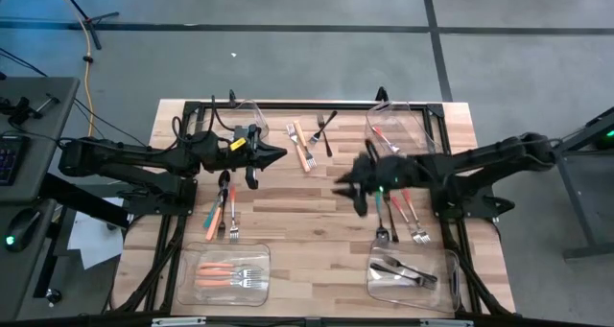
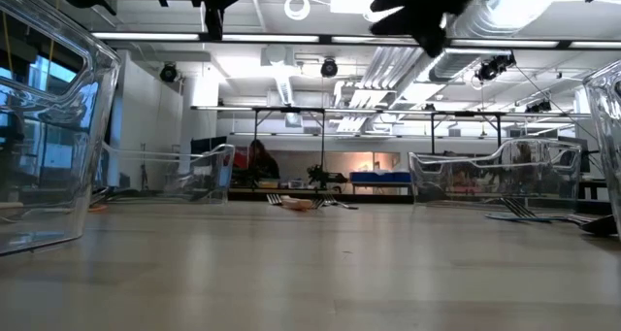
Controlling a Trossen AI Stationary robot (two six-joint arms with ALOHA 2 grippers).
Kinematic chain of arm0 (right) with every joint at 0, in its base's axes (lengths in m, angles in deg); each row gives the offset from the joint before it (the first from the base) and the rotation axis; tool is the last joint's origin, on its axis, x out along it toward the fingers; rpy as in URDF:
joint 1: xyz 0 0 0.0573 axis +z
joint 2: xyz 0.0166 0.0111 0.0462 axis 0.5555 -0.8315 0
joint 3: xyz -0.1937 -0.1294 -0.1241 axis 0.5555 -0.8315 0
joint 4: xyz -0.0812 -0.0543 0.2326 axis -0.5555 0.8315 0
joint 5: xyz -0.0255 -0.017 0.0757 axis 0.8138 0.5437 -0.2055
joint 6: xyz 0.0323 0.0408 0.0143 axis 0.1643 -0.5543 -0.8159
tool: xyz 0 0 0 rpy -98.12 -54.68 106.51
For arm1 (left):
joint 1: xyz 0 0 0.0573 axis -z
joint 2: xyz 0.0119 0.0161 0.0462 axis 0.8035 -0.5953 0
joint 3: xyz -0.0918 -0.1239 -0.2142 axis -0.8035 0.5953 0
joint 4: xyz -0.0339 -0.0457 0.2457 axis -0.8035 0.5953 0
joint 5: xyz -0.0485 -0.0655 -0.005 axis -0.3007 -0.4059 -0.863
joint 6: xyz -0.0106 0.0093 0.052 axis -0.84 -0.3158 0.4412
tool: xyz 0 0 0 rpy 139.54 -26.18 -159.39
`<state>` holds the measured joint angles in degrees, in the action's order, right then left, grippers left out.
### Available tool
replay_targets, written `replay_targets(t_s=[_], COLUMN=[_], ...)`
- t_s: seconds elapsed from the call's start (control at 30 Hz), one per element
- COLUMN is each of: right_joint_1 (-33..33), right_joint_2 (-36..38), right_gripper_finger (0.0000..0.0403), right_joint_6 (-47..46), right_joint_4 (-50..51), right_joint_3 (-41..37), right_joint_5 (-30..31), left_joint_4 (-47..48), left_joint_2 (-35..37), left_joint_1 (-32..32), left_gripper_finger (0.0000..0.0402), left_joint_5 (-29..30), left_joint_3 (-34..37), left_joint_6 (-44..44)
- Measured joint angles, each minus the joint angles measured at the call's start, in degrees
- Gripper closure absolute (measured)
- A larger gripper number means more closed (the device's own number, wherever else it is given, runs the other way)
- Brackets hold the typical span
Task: Sort silverware by color (type)
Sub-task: Put the orange fork into the top right transparent bin
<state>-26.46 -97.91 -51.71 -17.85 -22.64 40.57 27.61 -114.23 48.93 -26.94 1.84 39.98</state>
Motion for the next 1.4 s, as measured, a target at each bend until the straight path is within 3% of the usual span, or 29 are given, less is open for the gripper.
replay_targets(t_s=[0.17,0.33,0.5,0.7,1.4], right_joint_1=[-8.34,-12.17,-12.94,-12.94,-12.89], right_joint_2=[-1.42,-2.71,-2.96,-2.99,-2.99], right_gripper_finger=[0.0269,0.0269,0.0269,0.0269,0.0269], right_joint_6=[6.48,12.22,19.99,16.64,18.72], right_joint_4=[-15.21,-25.06,-23.98,-23.82,-20.66], right_joint_3=[-1.54,-1.53,-1.53,-1.55,-1.55], right_joint_5=[-4.84,-9.2,-8.98,-8.77,-8.77], left_joint_4=[-0.17,-0.62,0.28,0.61,1.5], left_joint_2=[0.0,-0.01,0.0,0.0,0.0], left_joint_1=[0.0,0.0,0.15,0.2,0.17], left_gripper_finger=[0.0401,0.0401,0.0401,0.0401,0.0401], left_joint_5=[0.0,-0.02,-0.04,-0.22,-0.11], left_joint_3=[0.0,0.04,0.04,0.04,0.04], left_joint_6=[1.58,3.54,6.8,8.56,9.55])
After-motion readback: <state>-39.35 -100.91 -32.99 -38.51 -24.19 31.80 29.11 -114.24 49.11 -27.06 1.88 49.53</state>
